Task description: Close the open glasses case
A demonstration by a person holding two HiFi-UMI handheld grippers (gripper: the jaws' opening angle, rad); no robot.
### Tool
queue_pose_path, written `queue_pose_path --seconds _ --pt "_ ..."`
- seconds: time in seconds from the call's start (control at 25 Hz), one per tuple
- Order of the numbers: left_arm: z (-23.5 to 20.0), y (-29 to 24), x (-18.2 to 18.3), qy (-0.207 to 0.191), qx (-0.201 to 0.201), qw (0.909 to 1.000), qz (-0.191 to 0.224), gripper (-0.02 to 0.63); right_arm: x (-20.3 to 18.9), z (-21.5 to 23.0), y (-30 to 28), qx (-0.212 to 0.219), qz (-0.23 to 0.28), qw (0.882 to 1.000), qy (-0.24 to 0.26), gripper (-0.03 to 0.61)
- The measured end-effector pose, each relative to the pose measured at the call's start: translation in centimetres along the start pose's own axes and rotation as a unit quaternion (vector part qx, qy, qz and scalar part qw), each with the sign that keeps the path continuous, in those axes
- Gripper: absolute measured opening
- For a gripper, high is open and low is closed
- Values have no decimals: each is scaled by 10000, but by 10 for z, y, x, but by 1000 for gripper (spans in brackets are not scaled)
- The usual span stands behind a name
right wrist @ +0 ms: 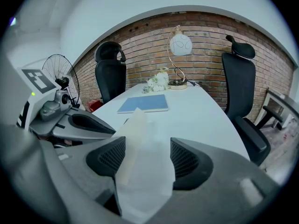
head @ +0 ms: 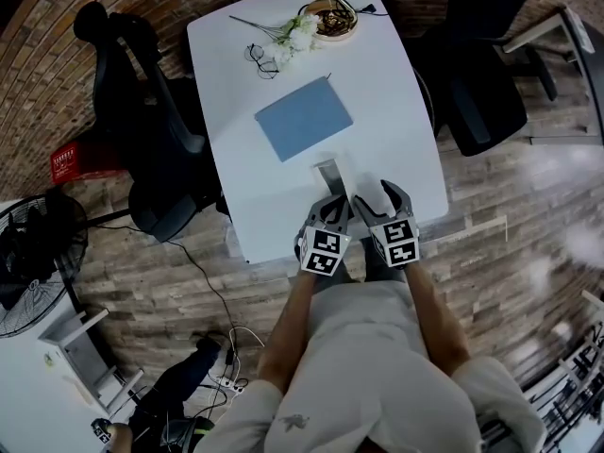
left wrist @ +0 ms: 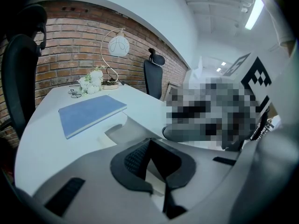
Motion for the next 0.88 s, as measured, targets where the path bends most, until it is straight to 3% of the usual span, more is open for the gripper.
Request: queue_pose_path --seconds 0.88 --pt "-9 7 -14 55 11 10000 -77 3 3 -14 -4 58 -27 10000 64 302"
Point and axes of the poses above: the fingertips, and each gripper's own axes: y backward along the fingers, z to its right, x out of its top, the point moved 9 cm from there along y, backward along the fingers, and after that the axes turned 2 degrees about y, right-handed, at the moved point
